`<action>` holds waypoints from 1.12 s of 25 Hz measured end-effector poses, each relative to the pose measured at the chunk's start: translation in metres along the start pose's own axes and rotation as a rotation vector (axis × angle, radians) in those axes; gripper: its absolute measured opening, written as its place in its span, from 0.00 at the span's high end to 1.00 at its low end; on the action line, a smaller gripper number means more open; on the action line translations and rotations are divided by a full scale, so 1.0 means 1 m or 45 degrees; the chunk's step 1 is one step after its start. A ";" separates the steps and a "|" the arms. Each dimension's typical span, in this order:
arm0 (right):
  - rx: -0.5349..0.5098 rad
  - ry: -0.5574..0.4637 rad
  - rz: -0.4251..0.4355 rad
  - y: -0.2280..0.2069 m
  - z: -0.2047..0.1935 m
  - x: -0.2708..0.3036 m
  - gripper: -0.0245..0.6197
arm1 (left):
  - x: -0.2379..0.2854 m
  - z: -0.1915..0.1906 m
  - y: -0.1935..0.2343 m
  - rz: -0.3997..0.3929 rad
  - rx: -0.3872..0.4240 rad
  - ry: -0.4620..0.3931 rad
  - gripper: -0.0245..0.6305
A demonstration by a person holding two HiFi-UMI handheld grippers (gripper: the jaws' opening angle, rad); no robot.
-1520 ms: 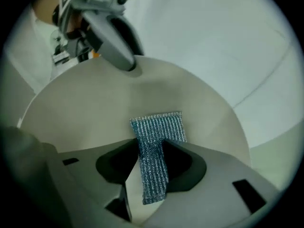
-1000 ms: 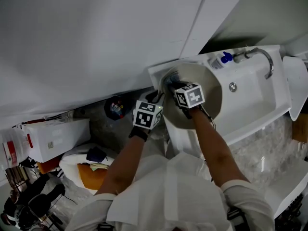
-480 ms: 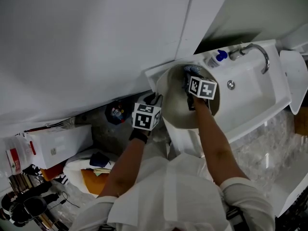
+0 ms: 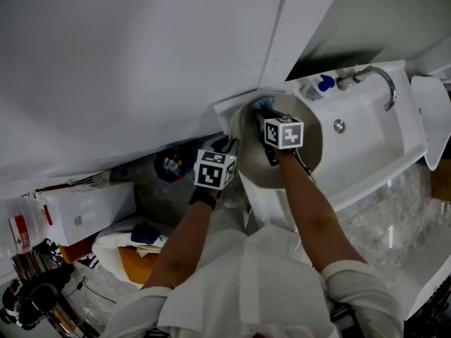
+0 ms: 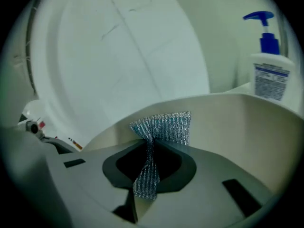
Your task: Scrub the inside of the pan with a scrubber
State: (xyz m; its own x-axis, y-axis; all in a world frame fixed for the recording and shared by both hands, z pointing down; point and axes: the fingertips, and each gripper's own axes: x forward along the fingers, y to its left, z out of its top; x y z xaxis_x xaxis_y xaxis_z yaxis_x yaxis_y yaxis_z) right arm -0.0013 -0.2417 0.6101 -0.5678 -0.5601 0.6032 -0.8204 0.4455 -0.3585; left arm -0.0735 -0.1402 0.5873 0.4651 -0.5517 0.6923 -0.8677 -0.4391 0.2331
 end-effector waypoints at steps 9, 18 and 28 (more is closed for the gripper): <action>-0.170 0.471 0.633 0.096 -0.076 -0.019 0.89 | -0.001 0.001 0.004 0.032 -0.040 -0.020 0.83; -0.213 0.892 0.823 0.105 -0.124 -0.061 0.89 | -0.001 -0.001 0.004 0.080 -0.027 -0.010 0.83; -0.560 1.383 0.722 0.065 -0.166 -0.125 0.89 | 0.001 0.002 0.006 0.129 0.005 0.020 0.84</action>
State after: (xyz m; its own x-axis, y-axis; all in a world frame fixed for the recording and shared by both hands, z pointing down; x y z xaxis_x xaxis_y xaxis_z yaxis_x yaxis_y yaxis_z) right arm 0.0273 -0.0265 0.6297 -0.3109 0.5367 0.7844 -0.2769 0.7384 -0.6149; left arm -0.0782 -0.1449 0.5876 0.3725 -0.5823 0.7227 -0.9094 -0.3844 0.1590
